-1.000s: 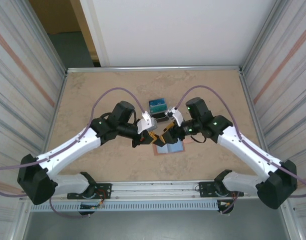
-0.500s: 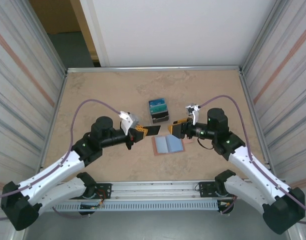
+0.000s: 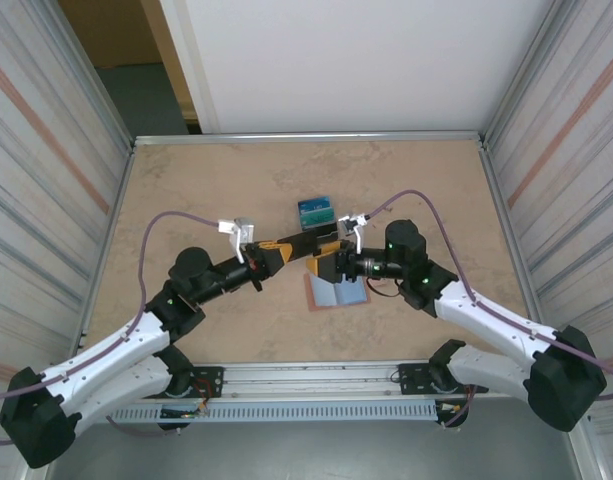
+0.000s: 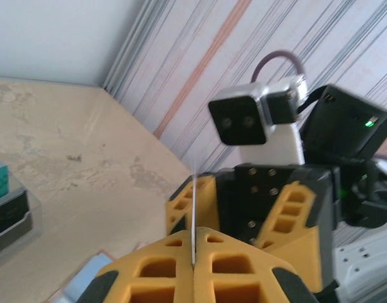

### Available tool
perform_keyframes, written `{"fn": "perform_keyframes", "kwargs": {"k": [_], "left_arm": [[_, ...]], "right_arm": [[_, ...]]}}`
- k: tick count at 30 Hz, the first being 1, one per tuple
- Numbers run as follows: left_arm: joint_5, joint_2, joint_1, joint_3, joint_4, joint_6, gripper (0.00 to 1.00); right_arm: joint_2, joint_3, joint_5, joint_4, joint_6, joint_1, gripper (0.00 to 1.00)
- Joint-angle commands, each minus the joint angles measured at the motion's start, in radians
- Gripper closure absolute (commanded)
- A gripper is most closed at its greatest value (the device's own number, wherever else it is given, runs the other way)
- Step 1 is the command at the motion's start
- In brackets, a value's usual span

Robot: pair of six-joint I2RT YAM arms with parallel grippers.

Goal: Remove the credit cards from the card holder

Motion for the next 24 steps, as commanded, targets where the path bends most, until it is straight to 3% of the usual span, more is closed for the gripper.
{"fn": "perform_keyframes", "kwargs": {"k": [1,11,14,17,19,22,24], "left_arm": [[0.026,-0.023,0.001,-0.004,0.088,-0.06,1.0],[0.041,-0.057,0.003,0.01,0.033,-0.048,1.0],[0.065,-0.038,0.002,0.019,0.033,-0.047,1.0],[0.091,-0.009,0.002,0.024,0.052,-0.061,1.0],[0.105,0.007,0.002,0.034,0.053,-0.064,1.0],[0.115,0.005,0.003,0.069,-0.015,-0.023,0.97],[0.113,-0.008,0.003,0.127,-0.139,0.051,0.81]], "right_arm": [[0.016,0.054,-0.015,0.08,0.007,0.007,0.42],[-0.011,0.058,0.001,0.079,0.012,-0.02,0.45],[-0.013,0.065,-0.025,0.101,0.016,-0.018,0.55],[-0.014,0.072,-0.052,0.109,0.014,-0.011,0.83],[-0.021,0.074,-0.055,0.096,0.0,-0.006,0.95],[-0.045,0.08,-0.049,0.027,-0.041,-0.003,1.0],[-0.064,0.09,-0.043,-0.044,-0.082,-0.005,1.0]]}}
